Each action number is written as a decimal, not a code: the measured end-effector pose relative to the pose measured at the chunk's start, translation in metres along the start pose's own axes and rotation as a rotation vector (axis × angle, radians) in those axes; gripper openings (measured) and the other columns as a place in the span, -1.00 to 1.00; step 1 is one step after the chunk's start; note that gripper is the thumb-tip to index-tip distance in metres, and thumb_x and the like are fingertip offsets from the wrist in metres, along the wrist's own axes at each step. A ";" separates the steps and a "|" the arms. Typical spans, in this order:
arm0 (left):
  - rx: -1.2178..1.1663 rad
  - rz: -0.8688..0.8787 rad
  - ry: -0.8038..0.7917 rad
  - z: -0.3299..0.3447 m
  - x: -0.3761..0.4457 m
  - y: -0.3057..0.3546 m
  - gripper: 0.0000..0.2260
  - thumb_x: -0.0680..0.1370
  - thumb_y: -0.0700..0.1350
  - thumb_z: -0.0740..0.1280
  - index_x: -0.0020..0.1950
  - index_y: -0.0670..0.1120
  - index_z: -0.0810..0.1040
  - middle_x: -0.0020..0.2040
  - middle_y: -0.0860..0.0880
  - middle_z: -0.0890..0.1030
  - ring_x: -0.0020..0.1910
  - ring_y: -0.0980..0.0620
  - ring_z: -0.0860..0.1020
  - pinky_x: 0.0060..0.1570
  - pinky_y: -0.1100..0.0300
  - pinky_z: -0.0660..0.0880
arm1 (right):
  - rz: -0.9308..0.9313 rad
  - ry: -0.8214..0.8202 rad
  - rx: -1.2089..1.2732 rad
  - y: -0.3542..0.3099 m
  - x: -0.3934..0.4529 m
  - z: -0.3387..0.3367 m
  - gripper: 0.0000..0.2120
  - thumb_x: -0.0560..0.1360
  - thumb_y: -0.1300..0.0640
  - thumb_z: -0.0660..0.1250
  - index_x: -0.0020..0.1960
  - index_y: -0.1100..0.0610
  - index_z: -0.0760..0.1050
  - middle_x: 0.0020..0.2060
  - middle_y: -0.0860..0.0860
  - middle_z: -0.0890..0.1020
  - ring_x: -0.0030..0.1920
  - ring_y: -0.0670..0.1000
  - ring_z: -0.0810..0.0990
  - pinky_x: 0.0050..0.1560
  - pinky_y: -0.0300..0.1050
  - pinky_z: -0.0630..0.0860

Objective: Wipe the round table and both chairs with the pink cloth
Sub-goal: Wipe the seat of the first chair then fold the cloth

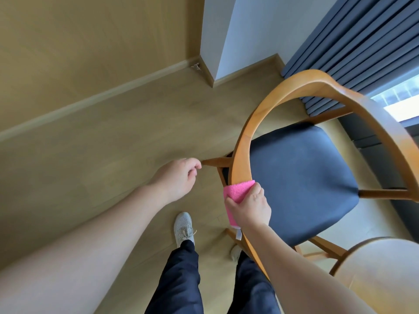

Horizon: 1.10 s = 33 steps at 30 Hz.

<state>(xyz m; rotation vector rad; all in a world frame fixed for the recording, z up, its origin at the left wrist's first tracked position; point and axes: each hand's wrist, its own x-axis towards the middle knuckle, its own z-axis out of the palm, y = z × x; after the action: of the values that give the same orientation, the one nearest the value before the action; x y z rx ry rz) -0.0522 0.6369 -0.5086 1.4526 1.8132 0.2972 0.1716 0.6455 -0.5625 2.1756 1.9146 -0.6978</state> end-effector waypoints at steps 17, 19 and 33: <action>-0.066 -0.172 0.143 0.017 0.002 0.009 -0.76 0.55 -0.21 0.19 0.16 -0.04 0.54 -0.03 0.07 0.61 -0.18 0.00 0.51 -0.14 0.16 0.46 | 0.166 -0.023 0.116 -0.080 0.100 -0.020 -0.60 0.53 -0.07 0.23 0.17 0.19 0.26 0.08 0.10 0.49 0.01 0.14 0.57 -0.19 -0.07 0.38; -0.057 -0.171 0.156 0.015 0.007 0.008 -0.75 0.55 -0.21 0.19 0.17 -0.04 0.54 -0.04 0.08 0.61 -0.16 0.01 0.52 -0.11 0.14 0.48 | 0.224 -0.011 0.178 -0.091 0.117 -0.025 -0.61 0.54 -0.04 0.23 0.20 0.20 0.26 0.09 0.10 0.50 0.01 0.13 0.58 -0.18 -0.08 0.39; -0.014 -0.192 0.208 0.009 0.034 0.011 -0.75 0.53 -0.20 0.23 0.16 -0.02 0.53 -0.03 0.09 0.62 -0.19 0.00 0.50 -0.17 0.17 0.42 | -0.082 -0.187 0.241 -0.062 0.120 -0.072 -0.30 0.48 -0.26 0.27 0.40 0.17 0.17 0.28 0.11 0.41 0.05 0.13 0.53 -0.17 -0.02 0.51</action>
<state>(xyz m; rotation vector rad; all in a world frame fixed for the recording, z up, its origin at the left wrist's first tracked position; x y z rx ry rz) -0.0399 0.6690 -0.5225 1.2644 2.0958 0.3739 0.1372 0.7930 -0.5409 2.0811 1.9176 -1.1573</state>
